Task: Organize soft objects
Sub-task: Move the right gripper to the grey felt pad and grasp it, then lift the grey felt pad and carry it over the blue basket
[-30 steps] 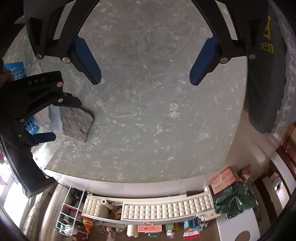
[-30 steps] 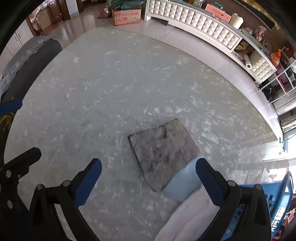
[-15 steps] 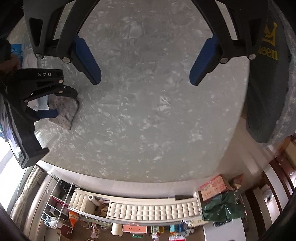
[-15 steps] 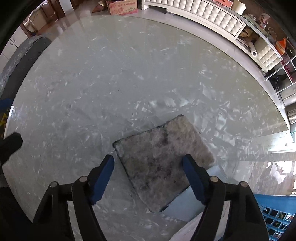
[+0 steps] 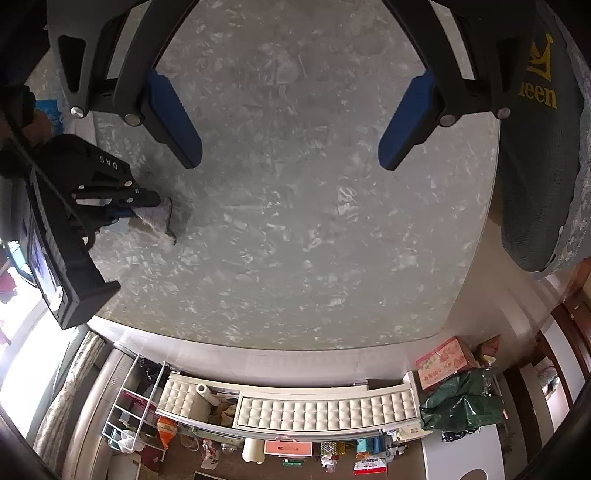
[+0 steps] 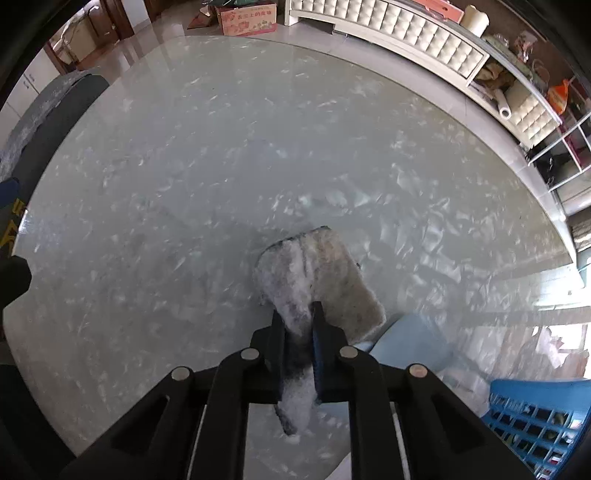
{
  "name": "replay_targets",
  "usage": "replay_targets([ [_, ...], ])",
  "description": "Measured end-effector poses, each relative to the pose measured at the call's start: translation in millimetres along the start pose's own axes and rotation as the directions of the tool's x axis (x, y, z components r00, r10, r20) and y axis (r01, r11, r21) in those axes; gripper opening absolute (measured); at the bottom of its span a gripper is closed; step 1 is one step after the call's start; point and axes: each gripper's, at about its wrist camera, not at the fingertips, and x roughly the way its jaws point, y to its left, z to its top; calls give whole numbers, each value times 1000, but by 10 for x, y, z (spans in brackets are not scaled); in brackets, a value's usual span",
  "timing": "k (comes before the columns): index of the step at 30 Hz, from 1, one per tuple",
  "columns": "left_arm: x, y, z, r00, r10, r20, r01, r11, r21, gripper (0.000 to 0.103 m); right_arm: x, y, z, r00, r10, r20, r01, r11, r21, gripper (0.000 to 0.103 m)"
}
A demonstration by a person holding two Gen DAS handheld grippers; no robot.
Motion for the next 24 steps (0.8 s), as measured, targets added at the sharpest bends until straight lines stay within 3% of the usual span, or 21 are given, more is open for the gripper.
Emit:
replay_targets([
  [6,-71,-26,14,998,-61,-19,61,998,-2,96,-299,40,-184,998,12,56,-12,1000,-4,10],
  [13,-223,-313,-43,997,-73,-9,74,993,91,96,-830,-21,-440,990,44,133,-45,999,0,10],
  [24,-447,-712,-79,991,-136,6,133,978,159,96,-1627,-182,-860,965,16,261,-28,999,42,10],
])
